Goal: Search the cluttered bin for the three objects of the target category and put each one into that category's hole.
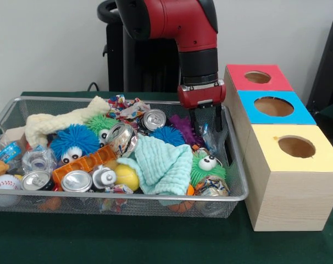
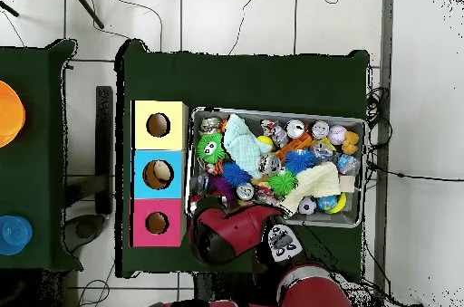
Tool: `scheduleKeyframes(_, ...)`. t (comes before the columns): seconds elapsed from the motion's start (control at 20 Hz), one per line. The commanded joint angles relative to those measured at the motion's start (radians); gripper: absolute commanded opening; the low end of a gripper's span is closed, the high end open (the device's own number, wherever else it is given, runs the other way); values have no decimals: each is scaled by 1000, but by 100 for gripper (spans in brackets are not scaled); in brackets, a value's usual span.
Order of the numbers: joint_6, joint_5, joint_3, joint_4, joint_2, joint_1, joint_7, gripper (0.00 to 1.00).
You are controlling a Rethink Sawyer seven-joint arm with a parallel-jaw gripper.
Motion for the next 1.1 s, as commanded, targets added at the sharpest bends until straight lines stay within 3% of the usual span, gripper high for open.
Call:
scheduleKeyframes(0.05,-19,22,34,-90,21,-5,96,0)
scheduleKeyframes(0.9,-61,30,3,-95,21,20,100,0)
scheduleKeyframes(1.1,27,0,89,-44,-58,-54,88,0)
